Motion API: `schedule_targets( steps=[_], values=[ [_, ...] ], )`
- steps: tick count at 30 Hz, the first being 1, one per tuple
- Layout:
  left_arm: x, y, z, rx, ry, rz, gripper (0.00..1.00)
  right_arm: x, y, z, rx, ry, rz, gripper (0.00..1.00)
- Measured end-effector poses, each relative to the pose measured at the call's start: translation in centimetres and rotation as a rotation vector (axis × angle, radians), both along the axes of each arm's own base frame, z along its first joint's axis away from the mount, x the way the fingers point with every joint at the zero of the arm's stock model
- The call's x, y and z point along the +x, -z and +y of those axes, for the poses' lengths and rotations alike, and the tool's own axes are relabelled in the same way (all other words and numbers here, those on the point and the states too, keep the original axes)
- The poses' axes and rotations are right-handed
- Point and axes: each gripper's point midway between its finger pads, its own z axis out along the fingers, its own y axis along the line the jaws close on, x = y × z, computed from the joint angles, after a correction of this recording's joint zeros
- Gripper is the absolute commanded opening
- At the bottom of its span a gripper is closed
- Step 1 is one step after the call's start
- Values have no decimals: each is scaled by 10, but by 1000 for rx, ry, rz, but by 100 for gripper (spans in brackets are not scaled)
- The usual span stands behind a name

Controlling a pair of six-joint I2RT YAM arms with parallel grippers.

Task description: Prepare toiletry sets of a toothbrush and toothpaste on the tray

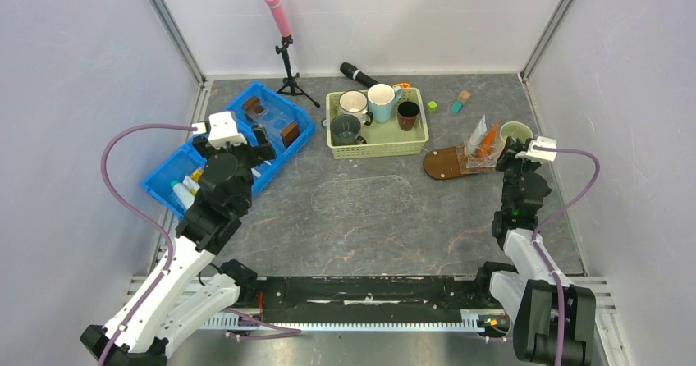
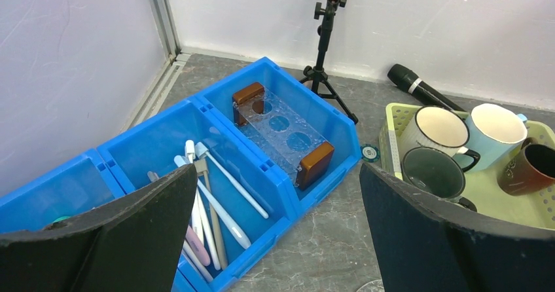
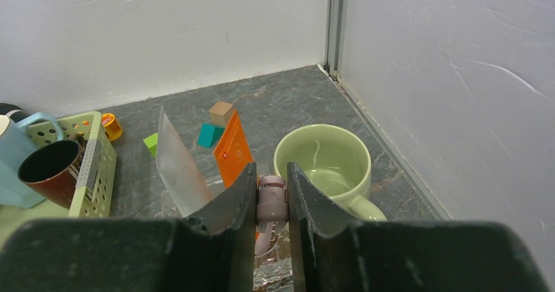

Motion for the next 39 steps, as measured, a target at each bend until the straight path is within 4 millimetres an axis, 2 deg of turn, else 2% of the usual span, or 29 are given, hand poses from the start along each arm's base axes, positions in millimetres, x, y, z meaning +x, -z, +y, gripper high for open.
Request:
schedule_targets(
  steps=[15,18,24,28,35,37,39],
  values=[
    [-1,-1,1,-3,0,-5,100,-1,4,0,-5,1,10,38],
    [-1,-1,1,-3,0,-5,100,-1,4,0,-6,1,9,43],
    [-1,-1,1,-3,0,-5,100,-3,-1,-1,-11,5,-5,65],
    [-1,-1,1,-3,0,-5,100,-7,-9,-2,-16,15,-26,84],
    [-1,-1,1,-3,0,-5,100,-11,-8,-3,-16,25,6,98],
    [-1,-1,0,-3,1,-5,100,-12,-15,-3,-19,25,10,98],
    [-1,-1,0,-2,2,-3,100,-14,-31,-3,-27,26,-3,98]
  ],
)
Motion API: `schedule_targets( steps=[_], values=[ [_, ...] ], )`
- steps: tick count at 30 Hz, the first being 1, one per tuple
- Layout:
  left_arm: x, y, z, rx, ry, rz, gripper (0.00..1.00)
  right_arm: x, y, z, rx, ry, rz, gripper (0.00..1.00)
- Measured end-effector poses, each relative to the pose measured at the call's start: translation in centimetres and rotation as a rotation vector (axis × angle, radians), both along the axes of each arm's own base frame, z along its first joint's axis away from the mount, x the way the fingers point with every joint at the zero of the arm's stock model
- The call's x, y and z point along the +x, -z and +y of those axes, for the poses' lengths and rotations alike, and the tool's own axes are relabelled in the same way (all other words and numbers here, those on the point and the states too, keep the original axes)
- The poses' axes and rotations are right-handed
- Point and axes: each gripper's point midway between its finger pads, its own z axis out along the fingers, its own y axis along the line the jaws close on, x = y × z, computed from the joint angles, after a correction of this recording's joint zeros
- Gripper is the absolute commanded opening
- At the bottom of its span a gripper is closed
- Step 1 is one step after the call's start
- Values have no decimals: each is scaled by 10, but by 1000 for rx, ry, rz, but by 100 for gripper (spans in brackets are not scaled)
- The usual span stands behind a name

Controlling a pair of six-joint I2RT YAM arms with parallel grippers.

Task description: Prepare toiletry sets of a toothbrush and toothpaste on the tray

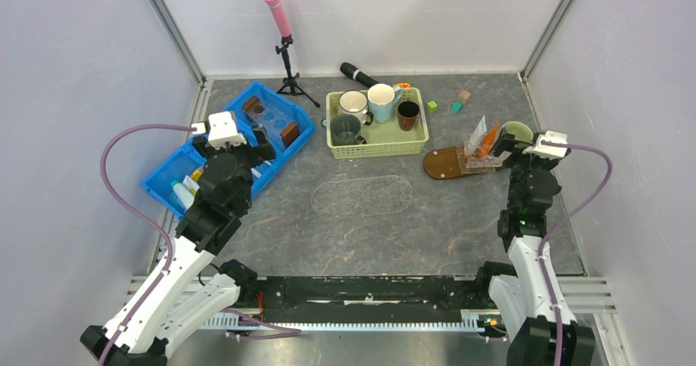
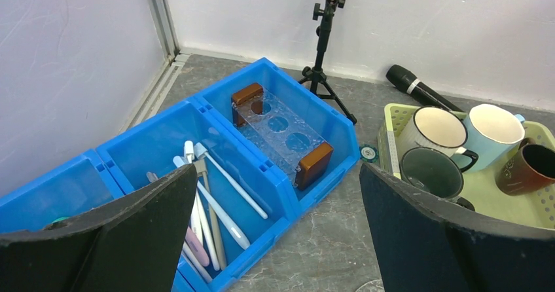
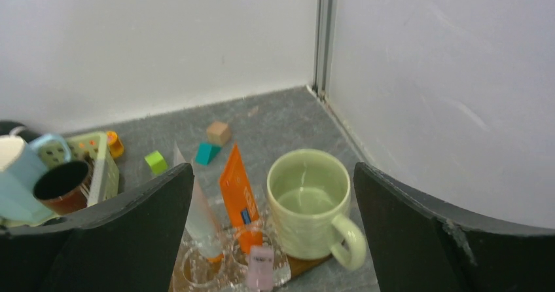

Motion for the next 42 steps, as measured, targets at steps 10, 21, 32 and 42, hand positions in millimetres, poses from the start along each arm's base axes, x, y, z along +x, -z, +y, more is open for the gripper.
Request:
schedule_targets(
  steps=[10,21,32,42],
  values=[
    [20,35,1,15,-47,125,100,-11,-98,8,-10,-36,-59,98],
    [47,91,60,-74,-312,372,94,-22,-69,25,34,-49,92,98],
    [97,162,93,-121,-429,649,70,-54,-98,28,-34,22,4,98],
    [107,227,120,-246,-462,818,61,-68,-101,21,-78,97,-19,98]
  ],
)
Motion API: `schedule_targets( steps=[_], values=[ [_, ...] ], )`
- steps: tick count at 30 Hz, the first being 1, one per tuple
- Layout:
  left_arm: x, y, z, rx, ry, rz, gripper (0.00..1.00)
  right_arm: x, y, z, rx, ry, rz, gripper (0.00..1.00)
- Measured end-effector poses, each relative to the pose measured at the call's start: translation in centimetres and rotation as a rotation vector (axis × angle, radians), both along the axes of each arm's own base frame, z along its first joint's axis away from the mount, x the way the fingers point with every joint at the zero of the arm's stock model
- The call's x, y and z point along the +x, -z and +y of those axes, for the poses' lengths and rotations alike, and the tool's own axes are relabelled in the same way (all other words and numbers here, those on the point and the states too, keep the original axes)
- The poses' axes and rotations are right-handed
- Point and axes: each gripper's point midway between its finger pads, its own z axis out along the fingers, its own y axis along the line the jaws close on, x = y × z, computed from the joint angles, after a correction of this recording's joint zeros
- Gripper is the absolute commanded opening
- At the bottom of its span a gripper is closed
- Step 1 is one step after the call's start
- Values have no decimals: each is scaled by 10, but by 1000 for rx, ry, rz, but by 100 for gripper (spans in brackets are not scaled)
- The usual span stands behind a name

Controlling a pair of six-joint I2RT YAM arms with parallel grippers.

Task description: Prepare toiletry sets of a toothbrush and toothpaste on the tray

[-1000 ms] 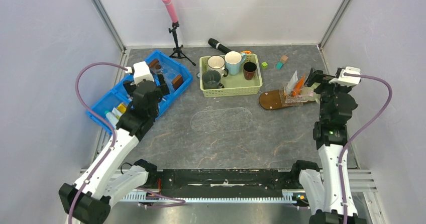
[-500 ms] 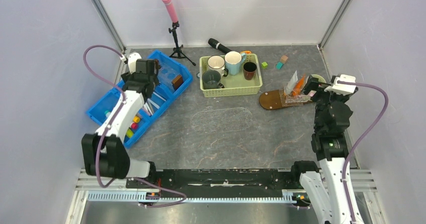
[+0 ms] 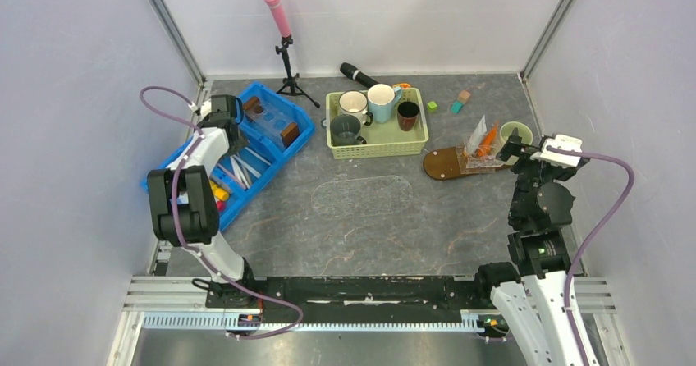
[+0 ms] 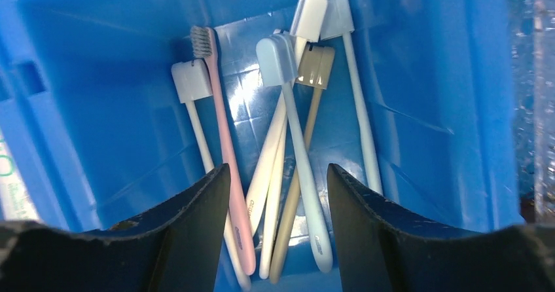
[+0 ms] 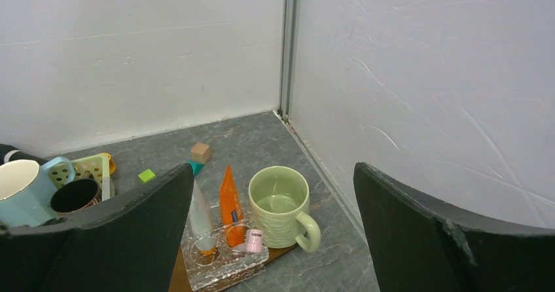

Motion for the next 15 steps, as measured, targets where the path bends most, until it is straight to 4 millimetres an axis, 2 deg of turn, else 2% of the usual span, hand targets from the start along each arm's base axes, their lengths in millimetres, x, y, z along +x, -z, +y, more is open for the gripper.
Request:
schedule_targets(
  steps=[7,15],
  values=[
    [3,32,-2,-69,-20,58,49,0,4,-1,-10,13,6,98],
    [5,54,-6,-108,-35,97,33,0,2,-1,-12,15,1,98]
  ],
)
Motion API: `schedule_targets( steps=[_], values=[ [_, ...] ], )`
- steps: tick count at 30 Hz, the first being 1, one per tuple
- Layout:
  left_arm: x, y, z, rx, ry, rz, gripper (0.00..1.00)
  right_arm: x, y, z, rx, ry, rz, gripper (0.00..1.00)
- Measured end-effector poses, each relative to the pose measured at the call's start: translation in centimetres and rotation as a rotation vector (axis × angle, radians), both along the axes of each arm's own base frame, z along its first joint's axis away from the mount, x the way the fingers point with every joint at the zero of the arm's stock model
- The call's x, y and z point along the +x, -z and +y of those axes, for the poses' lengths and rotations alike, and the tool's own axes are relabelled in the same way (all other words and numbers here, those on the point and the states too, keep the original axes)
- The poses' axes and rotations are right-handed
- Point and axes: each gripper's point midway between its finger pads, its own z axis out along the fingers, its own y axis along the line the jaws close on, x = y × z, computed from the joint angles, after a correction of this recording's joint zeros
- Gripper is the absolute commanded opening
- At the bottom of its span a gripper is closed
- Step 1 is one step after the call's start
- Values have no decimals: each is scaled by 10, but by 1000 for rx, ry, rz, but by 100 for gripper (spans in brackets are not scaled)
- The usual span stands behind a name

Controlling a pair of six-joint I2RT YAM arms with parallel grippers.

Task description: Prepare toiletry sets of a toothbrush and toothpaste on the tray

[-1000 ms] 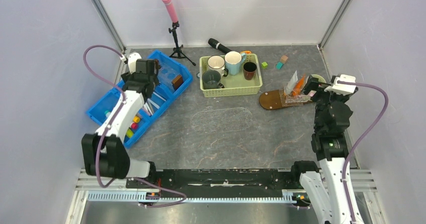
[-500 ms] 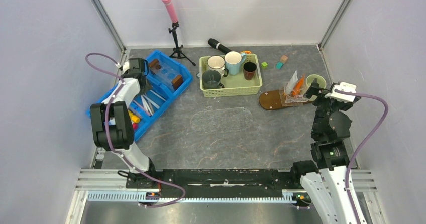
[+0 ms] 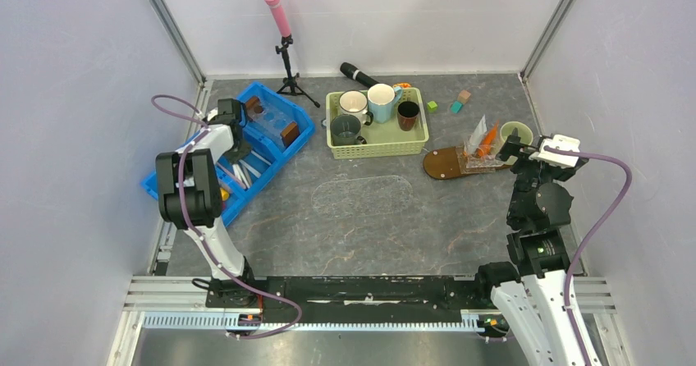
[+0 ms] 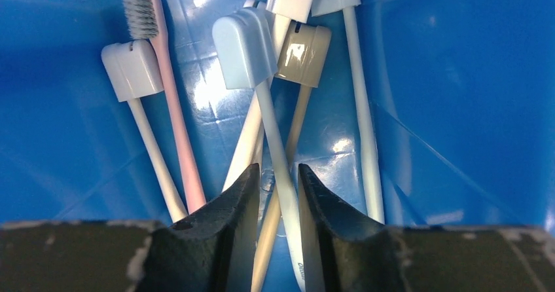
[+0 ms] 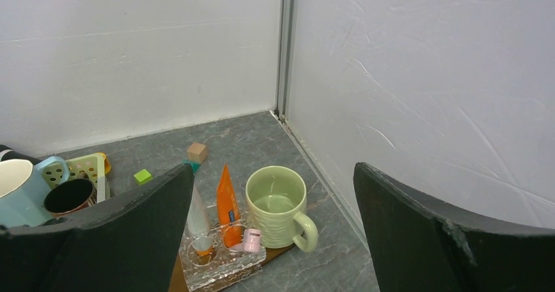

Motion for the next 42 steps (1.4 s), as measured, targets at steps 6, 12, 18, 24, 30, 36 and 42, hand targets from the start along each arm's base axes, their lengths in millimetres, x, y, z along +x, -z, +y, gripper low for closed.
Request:
schedule_targets(
  steps=[6,12,18,24,30,36,42],
  values=[
    [0,6,-2,-11,-2,11,23,1,2,1,-2,-4,0,98],
    [3,5,-3,-33,-11,-1,11,1,1,1,-4,-3,-4,98],
    [3,1,-3,-40,-19,-15,10,1,0,1,-3,-4,-8,98],
    [9,-34,-2,-38,-33,-109,7,-1,-1,2,-2,-8,-15,98],
    [9,-66,-4,-40,-38,-196,2,-2,-3,3,-1,-12,-24,98],
    [0,-94,-9,-56,-19,-282,2,0,-4,9,-11,-46,-25,98],
    [-6,-139,-20,-79,31,-438,2,8,-3,25,-42,-140,3,98]
  ],
)
